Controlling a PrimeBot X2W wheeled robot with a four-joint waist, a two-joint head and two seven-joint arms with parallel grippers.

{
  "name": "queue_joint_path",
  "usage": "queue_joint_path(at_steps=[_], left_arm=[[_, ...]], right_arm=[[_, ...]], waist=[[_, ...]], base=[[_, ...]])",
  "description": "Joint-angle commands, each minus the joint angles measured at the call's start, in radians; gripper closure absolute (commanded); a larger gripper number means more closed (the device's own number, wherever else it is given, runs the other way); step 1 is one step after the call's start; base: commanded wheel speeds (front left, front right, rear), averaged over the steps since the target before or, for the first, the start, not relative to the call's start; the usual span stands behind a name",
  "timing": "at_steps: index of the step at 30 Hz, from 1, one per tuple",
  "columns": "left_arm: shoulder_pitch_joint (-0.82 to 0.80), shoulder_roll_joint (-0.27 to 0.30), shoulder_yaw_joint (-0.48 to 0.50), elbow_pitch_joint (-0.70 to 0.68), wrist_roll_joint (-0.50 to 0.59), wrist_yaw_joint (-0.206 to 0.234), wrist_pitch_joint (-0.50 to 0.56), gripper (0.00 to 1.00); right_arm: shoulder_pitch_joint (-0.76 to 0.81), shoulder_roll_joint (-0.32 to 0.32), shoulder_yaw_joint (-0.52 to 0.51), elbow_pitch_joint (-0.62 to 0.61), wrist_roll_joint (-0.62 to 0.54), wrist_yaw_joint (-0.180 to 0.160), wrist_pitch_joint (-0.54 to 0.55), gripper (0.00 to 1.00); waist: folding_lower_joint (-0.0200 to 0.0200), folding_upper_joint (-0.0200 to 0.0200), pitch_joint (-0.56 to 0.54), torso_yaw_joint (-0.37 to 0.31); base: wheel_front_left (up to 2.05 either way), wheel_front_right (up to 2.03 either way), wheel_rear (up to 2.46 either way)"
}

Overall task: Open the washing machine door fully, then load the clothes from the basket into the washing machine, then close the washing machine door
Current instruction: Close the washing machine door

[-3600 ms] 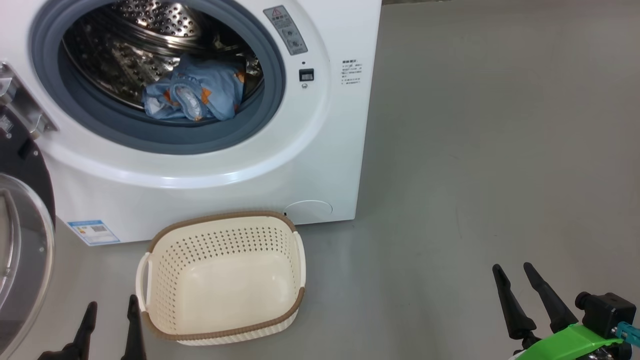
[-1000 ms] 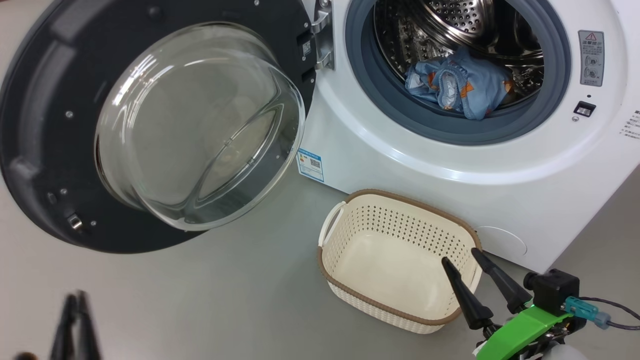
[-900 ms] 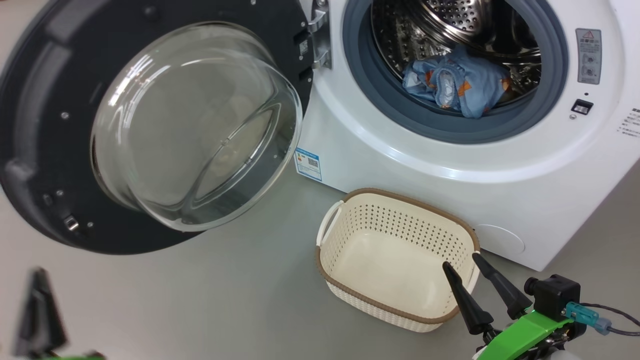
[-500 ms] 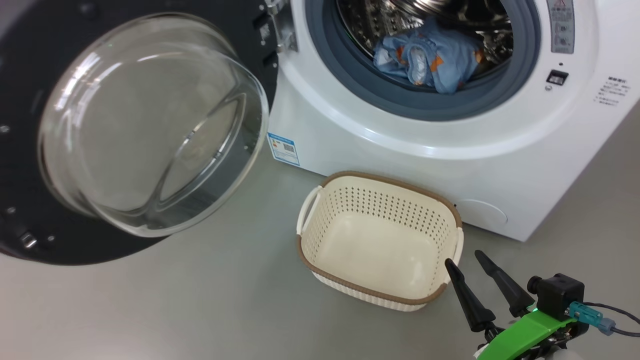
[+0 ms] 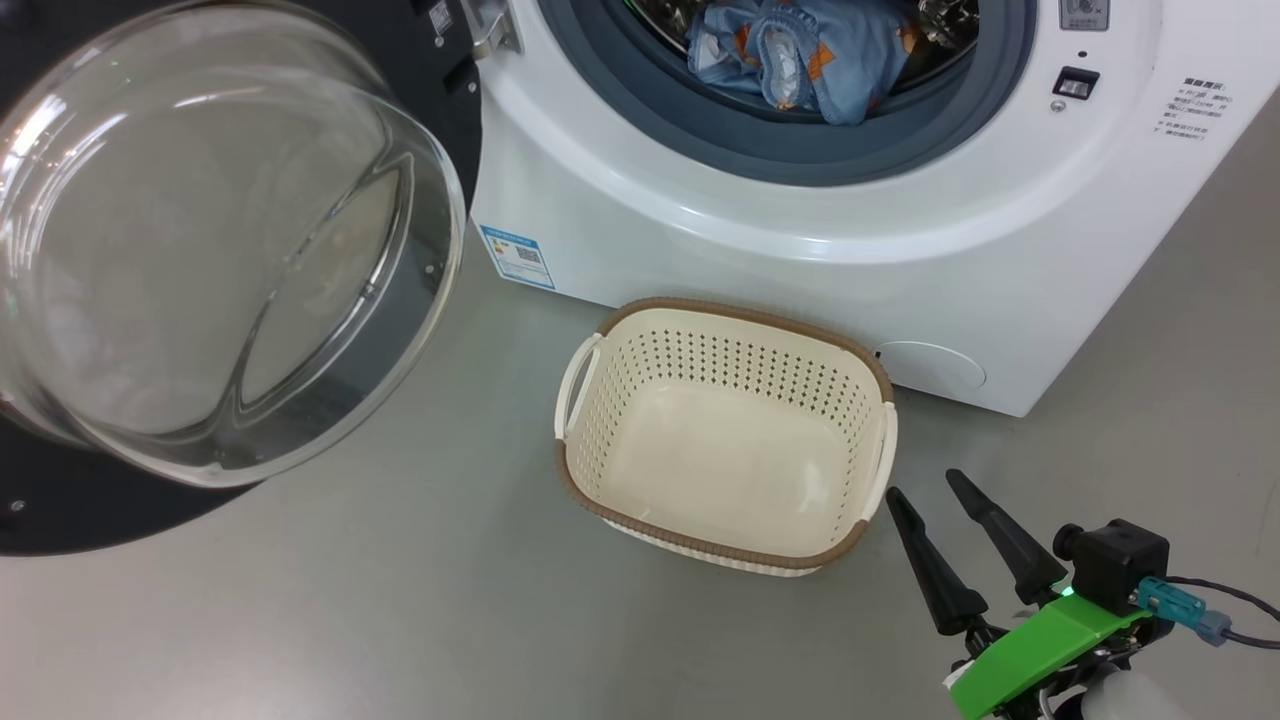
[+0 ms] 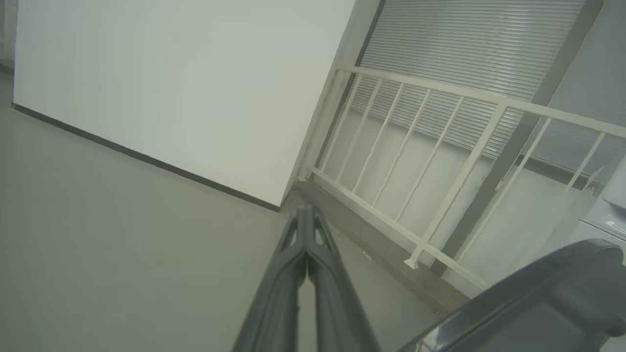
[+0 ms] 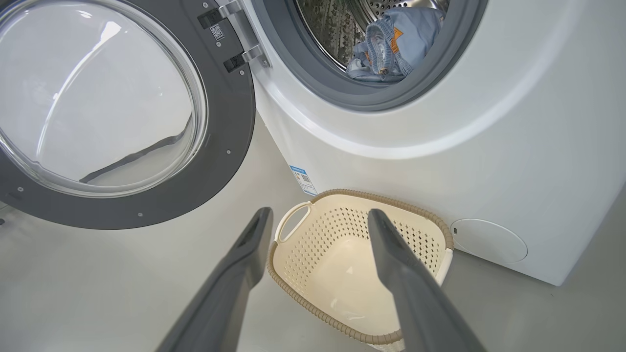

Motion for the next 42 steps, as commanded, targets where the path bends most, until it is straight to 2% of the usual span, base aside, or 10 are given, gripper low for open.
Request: queue_joint_path(at_steps=[1, 3, 4, 5, 6, 7, 12, 20, 29, 42], left_arm=[[-0.055, 0.111, 0.001, 0.020, -0.058, -0.003, 0.055, 1.00], [-0.082, 0.143, -0.029, 0.075, -0.122, -0.003, 0.128, 1.00], [-0.104, 0.171, -0.063, 0.114, -0.181, -0.003, 0.205, 1.00], [-0.104, 0.171, -0.063, 0.114, -0.181, -0.003, 0.205, 1.00], [-0.124, 0.185, -0.089, 0.147, -0.243, -0.003, 0.286, 1.00], [-0.124, 0.185, -0.089, 0.147, -0.243, -0.003, 0.286, 1.00], [-0.143, 0.224, -0.134, 0.194, -0.355, -0.003, 0.456, 1.00], [-0.116, 0.221, -0.197, 0.177, -0.495, -0.003, 0.707, 1.00], [-0.055, 0.228, -0.236, 0.107, -0.562, -0.003, 0.832, 1.00], [0.054, 0.234, -0.295, -0.085, -0.651, -0.003, 0.969, 1.00]], right_arm=[[-0.017, 0.002, 0.022, -0.021, -0.008, 0.002, -0.008, 0.00], [-0.016, 0.003, 0.023, -0.020, -0.007, 0.002, -0.008, 0.00], [-0.015, 0.004, 0.024, -0.019, -0.007, 0.002, -0.008, 0.00], [-0.015, 0.004, 0.024, -0.019, -0.007, 0.002, -0.008, 0.00], [-0.015, 0.005, 0.026, -0.019, -0.007, 0.002, -0.008, 0.00], [-0.015, 0.005, 0.026, -0.019, -0.007, 0.002, -0.008, 0.00], [-0.016, 0.006, 0.032, -0.018, -0.006, 0.002, -0.008, 0.00], [-0.013, 0.006, 0.036, -0.016, -0.006, 0.002, -0.008, 0.00], [-0.009, 0.013, 0.034, -0.015, -0.005, 0.002, -0.008, 0.00], [0.007, 0.013, 0.011, -0.015, -0.005, 0.002, -0.008, 0.00]], waist=[[0.0000, 0.0000, 0.002, 0.002], [0.0000, 0.0000, 0.002, 0.006], [0.0000, 0.0000, 0.003, 0.011], [0.0000, 0.0000, 0.003, 0.011], [0.0000, 0.0000, 0.002, 0.014], [0.0000, 0.0000, 0.002, 0.014], [0.0000, 0.0000, -0.001, 0.016], [0.0000, 0.0000, -0.006, 0.014], [0.0000, 0.0000, -0.016, 0.009], [0.0000, 0.0000, -0.051, 0.010]], base=[[0.00, 0.00, 0.00], [0.00, 0.00, 0.00], [0.00, 0.00, 0.00], [0.00, 0.00, 0.00], [0.00, 0.00, 0.00], [0.00, 0.00, 0.00], [0.00, 0.00, 0.00], [0.00, 0.00, 0.00], [0.00, 0.00, 0.00], [0.00, 0.00, 0.00]])
